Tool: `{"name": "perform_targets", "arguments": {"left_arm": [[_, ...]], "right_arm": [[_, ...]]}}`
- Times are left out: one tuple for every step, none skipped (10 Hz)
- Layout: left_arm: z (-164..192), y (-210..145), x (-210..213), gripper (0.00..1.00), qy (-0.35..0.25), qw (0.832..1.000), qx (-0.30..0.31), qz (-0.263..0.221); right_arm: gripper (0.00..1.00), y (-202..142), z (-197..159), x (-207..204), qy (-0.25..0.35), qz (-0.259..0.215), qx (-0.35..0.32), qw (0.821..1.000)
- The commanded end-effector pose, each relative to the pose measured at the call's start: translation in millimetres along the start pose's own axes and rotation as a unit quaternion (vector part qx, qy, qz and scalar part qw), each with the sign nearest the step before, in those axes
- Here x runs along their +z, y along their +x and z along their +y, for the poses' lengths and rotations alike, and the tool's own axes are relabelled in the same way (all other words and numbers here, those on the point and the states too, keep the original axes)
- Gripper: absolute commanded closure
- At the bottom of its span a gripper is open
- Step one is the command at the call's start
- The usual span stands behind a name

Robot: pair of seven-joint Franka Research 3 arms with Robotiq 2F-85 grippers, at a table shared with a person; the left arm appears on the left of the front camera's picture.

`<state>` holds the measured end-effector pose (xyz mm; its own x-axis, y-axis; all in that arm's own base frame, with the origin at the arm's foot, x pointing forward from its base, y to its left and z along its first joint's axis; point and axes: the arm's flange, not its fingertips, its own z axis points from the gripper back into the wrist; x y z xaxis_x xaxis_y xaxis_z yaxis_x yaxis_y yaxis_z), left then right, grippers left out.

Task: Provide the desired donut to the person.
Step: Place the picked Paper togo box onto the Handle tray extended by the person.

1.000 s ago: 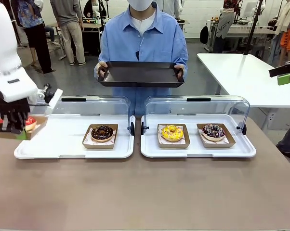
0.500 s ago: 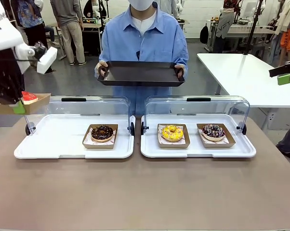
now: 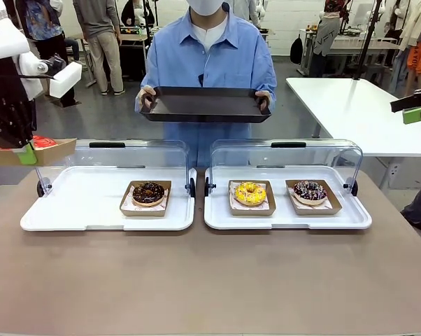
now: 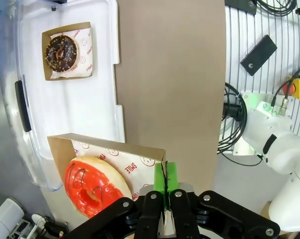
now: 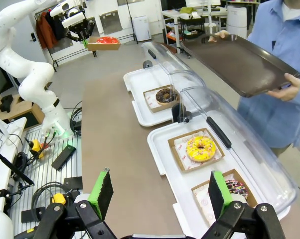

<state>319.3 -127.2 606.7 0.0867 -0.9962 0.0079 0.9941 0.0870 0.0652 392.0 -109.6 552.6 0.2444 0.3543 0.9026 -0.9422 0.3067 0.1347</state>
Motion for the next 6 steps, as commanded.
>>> {"name": "perform_targets", "arguments": {"left_arm": [[-1.2, 1.7, 2.5, 1.00, 0.013, 1.000, 0.013, 0.005], [-1.2, 1.7, 2.5, 1.00, 0.013, 1.000, 0.013, 0.005], [-1.2, 1.7, 2.5, 1.00, 0.013, 1.000, 0.013, 0.005], [-1.2, 1.7, 2.5, 1.00, 0.013, 1.000, 0.013, 0.005], [-1.2, 1.7, 2.5, 1.00, 0.013, 1.000, 0.013, 0.005], [-1.2, 1.7, 2.5, 1.00, 0.013, 1.000, 0.013, 0.005]], "right_arm": [[0.00, 0.3, -0.7, 0.2, 0.003, -0.002, 0.002, 1.000], [0.00, 0.3, -0.7, 0.2, 0.003, -0.002, 0.002, 1.000], [0.00, 0.3, -0.7, 0.2, 0.003, -0.002, 0.002, 1.000], [0.00, 0.3, -0.7, 0.2, 0.003, -0.002, 0.002, 1.000], [0.00, 0.3, -0.7, 0.2, 0.003, -0.002, 0.002, 1.000], [0.00, 0.3, -0.7, 0.2, 0.003, -0.002, 0.002, 1.000]]}}
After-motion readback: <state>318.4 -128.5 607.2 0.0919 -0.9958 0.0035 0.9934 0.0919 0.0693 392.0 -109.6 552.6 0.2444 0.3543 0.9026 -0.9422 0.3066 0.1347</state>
